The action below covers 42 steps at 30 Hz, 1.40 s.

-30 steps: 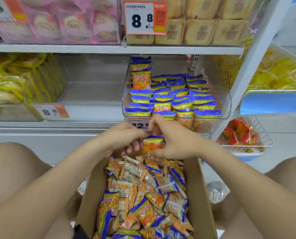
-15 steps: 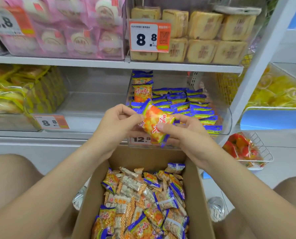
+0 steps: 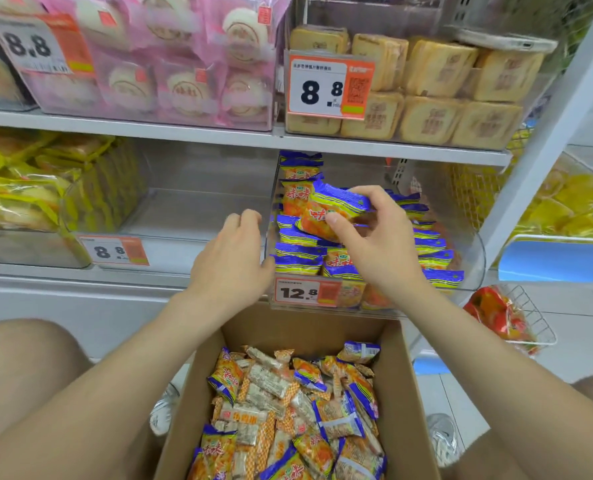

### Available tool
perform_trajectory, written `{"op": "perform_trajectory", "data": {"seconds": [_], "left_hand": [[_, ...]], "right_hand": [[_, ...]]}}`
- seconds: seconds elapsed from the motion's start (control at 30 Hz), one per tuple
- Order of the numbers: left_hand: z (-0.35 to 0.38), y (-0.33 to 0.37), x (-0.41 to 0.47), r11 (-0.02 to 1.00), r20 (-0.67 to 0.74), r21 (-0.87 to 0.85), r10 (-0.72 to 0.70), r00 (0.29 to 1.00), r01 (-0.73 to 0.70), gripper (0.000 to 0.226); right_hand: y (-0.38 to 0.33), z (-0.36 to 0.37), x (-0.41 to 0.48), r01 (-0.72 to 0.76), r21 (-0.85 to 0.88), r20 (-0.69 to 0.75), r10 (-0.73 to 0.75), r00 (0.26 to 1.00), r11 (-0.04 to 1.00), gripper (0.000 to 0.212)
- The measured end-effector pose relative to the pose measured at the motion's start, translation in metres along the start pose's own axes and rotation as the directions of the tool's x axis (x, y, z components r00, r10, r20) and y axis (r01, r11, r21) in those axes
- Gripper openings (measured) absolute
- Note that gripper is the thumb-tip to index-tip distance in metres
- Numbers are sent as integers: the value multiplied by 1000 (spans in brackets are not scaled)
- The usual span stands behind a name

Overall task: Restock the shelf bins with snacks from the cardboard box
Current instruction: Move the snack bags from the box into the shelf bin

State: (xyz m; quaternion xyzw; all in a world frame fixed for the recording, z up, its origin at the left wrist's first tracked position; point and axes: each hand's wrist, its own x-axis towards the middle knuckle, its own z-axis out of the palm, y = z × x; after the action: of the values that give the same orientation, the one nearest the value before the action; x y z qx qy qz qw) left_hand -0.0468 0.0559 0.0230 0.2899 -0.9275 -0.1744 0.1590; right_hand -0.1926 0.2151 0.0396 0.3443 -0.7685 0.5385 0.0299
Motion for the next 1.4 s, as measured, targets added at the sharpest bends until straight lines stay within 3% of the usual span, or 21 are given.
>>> {"op": "perform_trajectory", "data": {"seconds": [0.1, 0.2, 0.37, 0.5, 0.63, 0.7, 0.8, 0.87, 0.93, 1.0, 1.07, 1.13, 1.27, 1.4], "left_hand": [[6, -8, 3, 996, 118, 85, -26, 993, 16, 30], [9, -11, 1, 993, 123, 114, 10, 992, -24, 20], [6, -11, -2, 987, 122, 148, 51, 991, -69, 22], [4, -6, -5, 981, 117, 177, 54, 992, -75, 25], [-1, -6, -4, 992, 93, 117, 42, 995, -52, 26], [-8, -3, -7, 995, 44, 93, 35, 998, -39, 29], [-22, 2, -17, 991, -22, 132, -7, 1000, 10, 26], [-32, 0, -22, 987, 77, 160, -16, 997, 3, 23], [-35, -4, -27, 986, 384, 142, 26, 923, -87, 23], [-19, -9, -32, 955, 697, 168, 60, 714, -245, 20], [16, -20, -37, 899, 815, 252, 2, 579, -357, 8], [59, -35, -42, 853, 830, 348, -87, 551, -390, 15], [122, -67, -54, 801, 815, 427, -139, 562, -421, 27], [157, -100, -62, 703, 819, 466, -114, 562, -537, 48]], "right_hand": [[3, 11, 22, 123, -135, 27, -121, 992, 983, 35], [7, 28, 40, 154, -183, 35, -150, 988, 971, 34], [19, 56, 62, 37, -326, 259, 52, 964, 945, 34], [19, 63, 70, 50, -600, 168, 65, 984, 799, 40], [16, 62, 66, 124, -683, 223, 45, 974, 719, 41], [12, 55, 60, 144, -707, 182, -19, 983, 693, 43], [-4, 38, 33, 250, -645, 114, -233, 966, 722, 38], [-16, 27, 4, 362, -511, 153, -332, 931, 779, 28], [-22, 21, -34, 400, -374, 248, -325, 913, 837, 21], [-20, 23, -73, 399, -314, 363, -280, 889, 861, 19], [-8, 31, -102, 421, -356, 504, -208, 838, 834, 23], [7, 41, -118, 443, -423, 631, -94, 770, 790, 28], [30, 54, -126, 504, -484, 759, 56, 649, 716, 23], [42, 56, -120, 537, -491, 782, 75, 619, 687, 20]]}}
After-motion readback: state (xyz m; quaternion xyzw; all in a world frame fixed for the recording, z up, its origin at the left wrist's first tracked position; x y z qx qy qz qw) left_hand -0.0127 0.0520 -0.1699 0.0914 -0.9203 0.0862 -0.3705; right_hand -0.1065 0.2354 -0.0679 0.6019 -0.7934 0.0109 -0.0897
